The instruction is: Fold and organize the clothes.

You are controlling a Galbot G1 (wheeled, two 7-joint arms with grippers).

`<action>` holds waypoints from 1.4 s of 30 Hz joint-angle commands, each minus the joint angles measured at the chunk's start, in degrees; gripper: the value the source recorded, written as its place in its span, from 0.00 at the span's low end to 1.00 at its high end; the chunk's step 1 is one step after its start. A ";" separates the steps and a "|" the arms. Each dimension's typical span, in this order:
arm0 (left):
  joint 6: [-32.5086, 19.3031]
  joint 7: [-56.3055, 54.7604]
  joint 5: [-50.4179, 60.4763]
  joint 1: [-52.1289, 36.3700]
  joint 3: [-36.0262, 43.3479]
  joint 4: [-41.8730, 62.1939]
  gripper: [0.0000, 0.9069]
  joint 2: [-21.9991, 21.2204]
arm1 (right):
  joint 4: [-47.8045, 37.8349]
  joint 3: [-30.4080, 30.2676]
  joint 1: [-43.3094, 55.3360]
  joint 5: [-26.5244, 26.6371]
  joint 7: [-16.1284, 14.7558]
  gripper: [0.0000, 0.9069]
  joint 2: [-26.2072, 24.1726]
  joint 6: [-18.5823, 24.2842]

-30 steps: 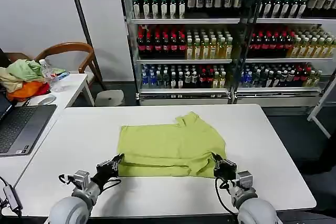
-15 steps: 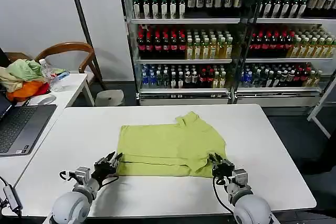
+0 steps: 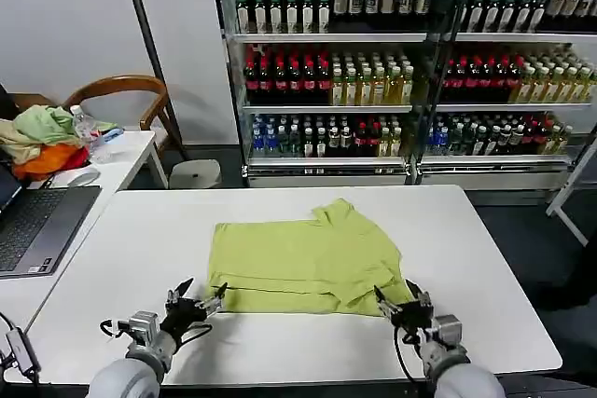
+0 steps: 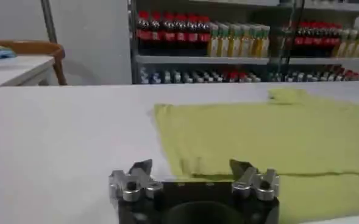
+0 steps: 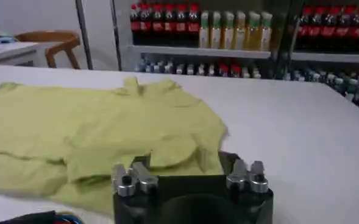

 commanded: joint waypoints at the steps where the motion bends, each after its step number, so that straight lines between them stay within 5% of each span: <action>1: 3.15 -3.84 0.93 1.95 1.23 -0.82 1.00 -1.40 | 1.41 1.98 -5.29 0.49 0.68 1.00 -0.24 0.15; 4: 2.79 -4.01 -0.44 0.16 0.82 1.22 1.00 -2.44 | 0.76 1.80 -5.34 2.38 1.66 0.00 0.07 -0.37; 5: 2.82 -4.01 -0.38 0.01 0.85 1.27 0.71 -2.55 | 0.58 1.73 -5.32 2.35 1.67 0.00 0.01 -0.28; 6: 2.87 -3.94 -0.02 -0.05 0.99 1.20 0.71 -2.69 | 0.50 1.71 -5.28 2.63 1.62 0.00 -0.09 -0.27; 7: 3.00 -3.95 0.00 -0.04 1.23 1.04 0.06 -2.72 | 0.33 1.70 -5.08 2.67 1.47 0.00 -0.13 -0.10; 29: 6.36 0.43 7.48 2.67 2.76 -0.54 0.03 -2.18 | 3.29 1.58 -5.46 2.09 0.77 0.00 -0.10 -0.08; 42: 4.66 -1.72 10.98 18.96 -3.24 -12.37 0.04 0.40 | 12.84 5.76 -20.11 -2.15 0.30 0.00 -1.76 0.94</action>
